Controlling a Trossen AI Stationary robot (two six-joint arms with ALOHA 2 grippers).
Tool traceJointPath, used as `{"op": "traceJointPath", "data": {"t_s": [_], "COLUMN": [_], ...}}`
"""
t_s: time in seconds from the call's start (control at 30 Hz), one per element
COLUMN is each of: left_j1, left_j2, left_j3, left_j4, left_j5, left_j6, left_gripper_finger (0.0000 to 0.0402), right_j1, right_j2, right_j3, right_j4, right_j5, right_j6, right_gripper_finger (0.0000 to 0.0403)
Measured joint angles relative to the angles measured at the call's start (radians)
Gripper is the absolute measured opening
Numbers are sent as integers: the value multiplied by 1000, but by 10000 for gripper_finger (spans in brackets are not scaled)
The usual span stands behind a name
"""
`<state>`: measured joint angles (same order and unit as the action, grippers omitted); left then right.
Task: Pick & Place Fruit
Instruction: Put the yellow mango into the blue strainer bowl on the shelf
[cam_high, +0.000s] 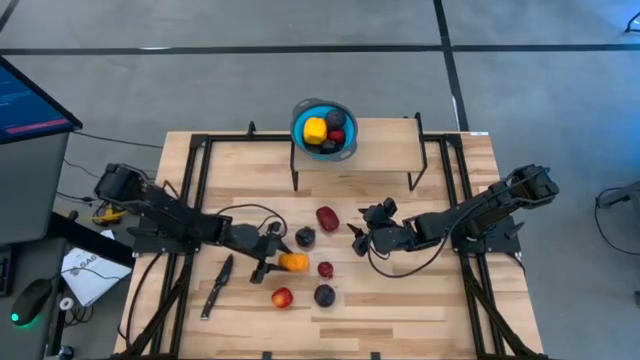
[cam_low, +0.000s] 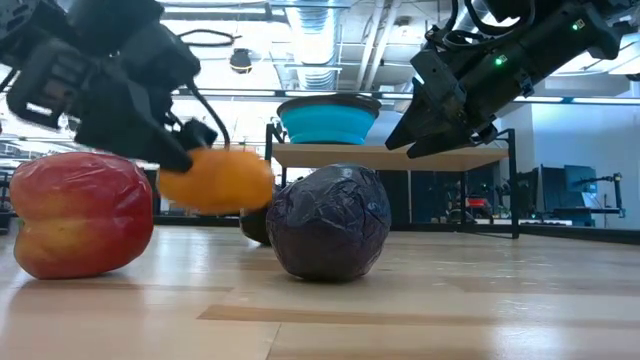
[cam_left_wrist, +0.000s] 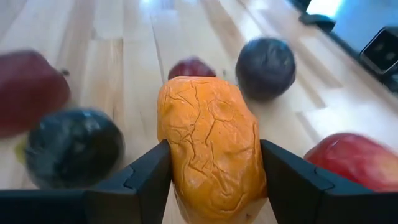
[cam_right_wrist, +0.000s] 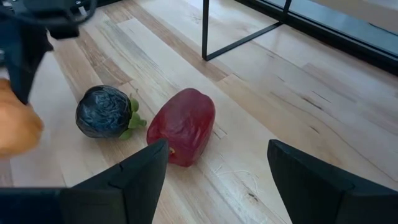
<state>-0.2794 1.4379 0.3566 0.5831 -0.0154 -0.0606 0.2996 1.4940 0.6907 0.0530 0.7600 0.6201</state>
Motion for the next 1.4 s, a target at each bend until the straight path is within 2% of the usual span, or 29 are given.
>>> {"op": "traceJointPath", "data": {"t_s": [0.23,0.4,0.53,0.67,0.83,1.0,1.13,1.4], "left_j1": [0,11,101,251,454,614,683,728], "left_j2": [-143,-280,-391,-416,-315,-153,-28,133], "left_j3": [-1,19,88,243,511,679,751,775], "left_j4": [-84,-80,-84,-184,-408,-437,-435,-423], "left_j5": [-34,-143,-213,-196,-124,3,90,91], "left_j6": [2,81,168,219,307,426,447,449], "left_gripper_finger": [214,217,217,218,216,216,226,239], "right_j1": [0,0,-2,-9,-23,-28,-26,-26], "right_j2": [0,0,0,0,0,0,0,0], "right_j3": [0,0,0,0,0,0,0,0], "right_j4": [0,0,2,4,8,8,8,8], "right_j5": [0,0,0,0,0,0,0,0], "right_j6": [0,-1,-3,-2,-2,-2,0,0], "right_gripper_finger": [270,270,270,270,270,270,270,270]}}
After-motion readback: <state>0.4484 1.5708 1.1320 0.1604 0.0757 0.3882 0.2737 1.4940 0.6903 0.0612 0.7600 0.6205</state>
